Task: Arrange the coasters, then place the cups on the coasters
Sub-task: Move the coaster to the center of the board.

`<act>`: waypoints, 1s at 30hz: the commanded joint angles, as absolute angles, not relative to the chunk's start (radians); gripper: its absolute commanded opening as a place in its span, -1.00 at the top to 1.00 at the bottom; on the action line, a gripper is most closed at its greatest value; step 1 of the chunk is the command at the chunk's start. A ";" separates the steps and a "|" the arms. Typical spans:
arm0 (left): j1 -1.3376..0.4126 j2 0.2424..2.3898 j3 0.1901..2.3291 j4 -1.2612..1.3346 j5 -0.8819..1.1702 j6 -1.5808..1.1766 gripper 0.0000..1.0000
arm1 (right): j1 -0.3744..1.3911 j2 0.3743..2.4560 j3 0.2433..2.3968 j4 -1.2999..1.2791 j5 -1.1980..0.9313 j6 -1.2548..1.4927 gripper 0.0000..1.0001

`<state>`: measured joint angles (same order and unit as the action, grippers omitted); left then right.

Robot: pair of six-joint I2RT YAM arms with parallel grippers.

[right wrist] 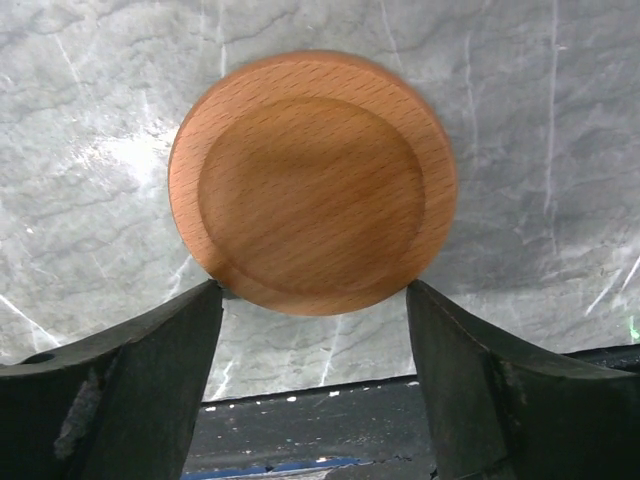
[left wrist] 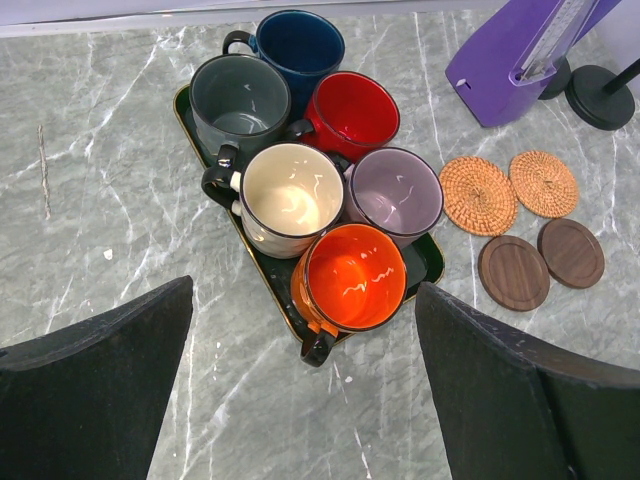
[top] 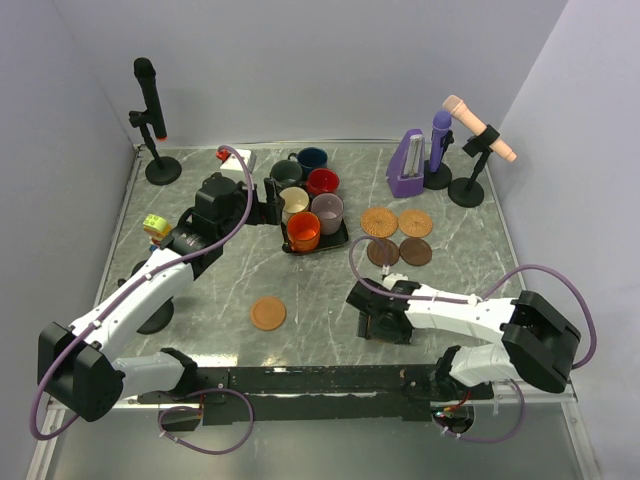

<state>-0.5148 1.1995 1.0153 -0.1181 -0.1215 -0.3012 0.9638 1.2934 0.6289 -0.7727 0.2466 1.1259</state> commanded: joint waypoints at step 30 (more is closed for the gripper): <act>-0.520 1.169 1.028 -0.095 -0.121 -0.304 -0.93 | 0.729 1.207 0.802 -0.845 0.279 0.775 -0.74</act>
